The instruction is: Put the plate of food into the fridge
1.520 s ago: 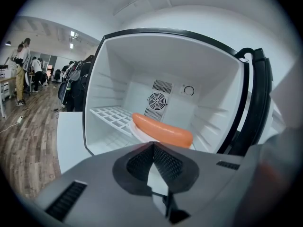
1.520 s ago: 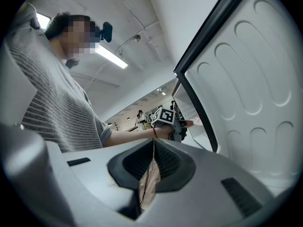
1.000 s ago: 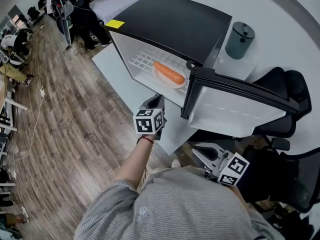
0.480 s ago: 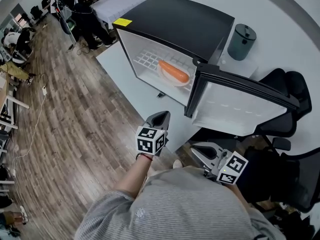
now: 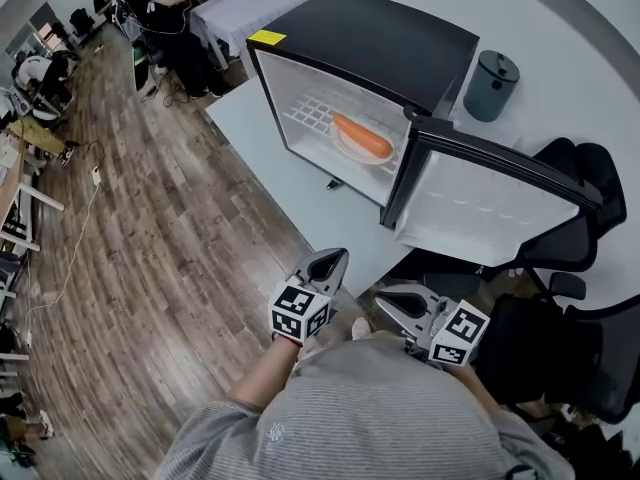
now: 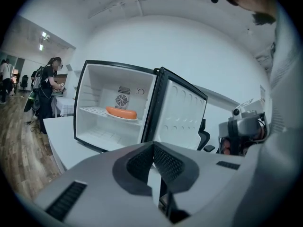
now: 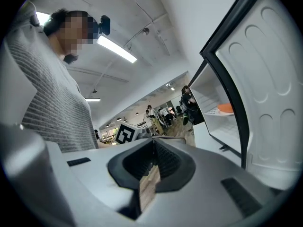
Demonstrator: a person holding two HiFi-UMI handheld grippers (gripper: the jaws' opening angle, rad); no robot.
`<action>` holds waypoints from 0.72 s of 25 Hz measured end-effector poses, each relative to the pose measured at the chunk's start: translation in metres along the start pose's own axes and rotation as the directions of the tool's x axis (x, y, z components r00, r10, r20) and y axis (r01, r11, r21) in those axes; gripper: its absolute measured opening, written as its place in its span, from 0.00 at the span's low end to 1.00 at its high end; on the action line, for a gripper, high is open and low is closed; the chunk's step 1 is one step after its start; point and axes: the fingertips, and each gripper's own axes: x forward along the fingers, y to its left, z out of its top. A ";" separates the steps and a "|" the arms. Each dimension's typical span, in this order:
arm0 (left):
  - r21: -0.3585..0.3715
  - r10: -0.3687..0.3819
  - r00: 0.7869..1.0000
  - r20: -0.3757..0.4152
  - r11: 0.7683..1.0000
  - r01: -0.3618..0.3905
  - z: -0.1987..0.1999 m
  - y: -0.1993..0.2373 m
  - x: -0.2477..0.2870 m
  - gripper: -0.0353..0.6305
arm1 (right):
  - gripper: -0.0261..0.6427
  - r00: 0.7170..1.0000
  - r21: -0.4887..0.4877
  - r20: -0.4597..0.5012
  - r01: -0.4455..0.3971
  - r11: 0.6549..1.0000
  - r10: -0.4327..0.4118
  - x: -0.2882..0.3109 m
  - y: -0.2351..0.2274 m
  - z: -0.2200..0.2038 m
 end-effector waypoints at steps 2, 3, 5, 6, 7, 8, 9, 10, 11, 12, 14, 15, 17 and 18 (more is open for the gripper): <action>0.015 -0.009 1.000 0.009 1.000 0.009 -0.001 -0.007 -0.011 0.07 | 0.06 1.000 -0.007 -0.005 -0.006 1.000 0.006 0.003 0.007 -0.003; 0.027 -0.015 1.000 0.013 1.000 0.015 -0.002 -0.011 -0.017 0.07 | 0.06 1.000 -0.011 -0.008 -0.009 1.000 0.009 0.005 0.011 -0.004; 0.046 -0.028 0.999 0.022 0.999 0.027 -0.004 -0.019 -0.027 0.07 | 0.06 1.000 -0.016 -0.013 -0.013 1.000 0.013 0.007 0.018 -0.008; 0.052 -0.035 0.999 0.027 0.998 0.034 -0.005 -0.023 -0.033 0.07 | 0.06 1.000 -0.017 -0.016 -0.015 1.000 0.015 0.008 0.021 -0.010; 0.056 -0.042 0.999 0.032 0.998 0.040 -0.006 -0.026 -0.038 0.07 | 0.06 1.000 -0.017 -0.019 -0.016 1.000 0.016 0.009 0.025 -0.012; 0.061 -0.049 0.998 0.036 0.997 0.046 -0.006 -0.030 -0.042 0.07 | 0.06 1.000 -0.018 -0.022 -0.016 1.000 0.015 0.010 0.028 -0.014; 0.064 -0.055 0.998 0.039 0.997 0.053 -0.007 -0.034 -0.047 0.07 | 0.06 1.000 -0.020 -0.024 -0.015 1.000 0.014 0.011 0.032 -0.016; 0.068 -0.061 0.997 0.041 0.996 0.058 -0.008 -0.037 -0.052 0.07 | 0.06 1.000 -0.022 -0.026 -0.013 1.000 0.013 0.011 0.035 -0.017; 0.073 -0.066 0.997 0.043 0.995 0.062 -0.009 -0.040 -0.056 0.07 | 0.06 1.000 -0.024 -0.027 -0.012 1.000 0.011 0.012 0.038 -0.019; 0.078 -0.068 0.997 0.043 0.995 0.065 -0.010 -0.042 -0.060 0.07 | 0.06 1.000 -0.026 -0.027 -0.009 1.000 0.009 0.012 0.041 -0.020; 0.085 -0.074 0.996 0.044 0.994 0.071 -0.013 -0.047 -0.068 0.07 | 0.06 1.000 -0.028 -0.027 -0.003 1.000 0.003 0.012 0.046 -0.023; 0.089 -0.078 0.996 0.045 0.993 0.074 -0.014 -0.049 -0.072 0.07 | 0.06 1.000 -0.029 -0.027 -0.001 1.000 0.001 0.012 0.049 -0.024; 0.104 -0.088 0.995 0.049 0.991 0.082 -0.013 -0.053 -0.078 0.07 | 0.06 1.000 -0.033 -0.027 0.000 0.999 -0.001 0.014 0.053 -0.026; 0.110 -0.093 0.994 0.052 0.990 0.087 -0.012 -0.054 -0.080 0.07 | 0.06 1.000 -0.035 -0.027 0.001 0.999 -0.002 0.015 0.055 -0.026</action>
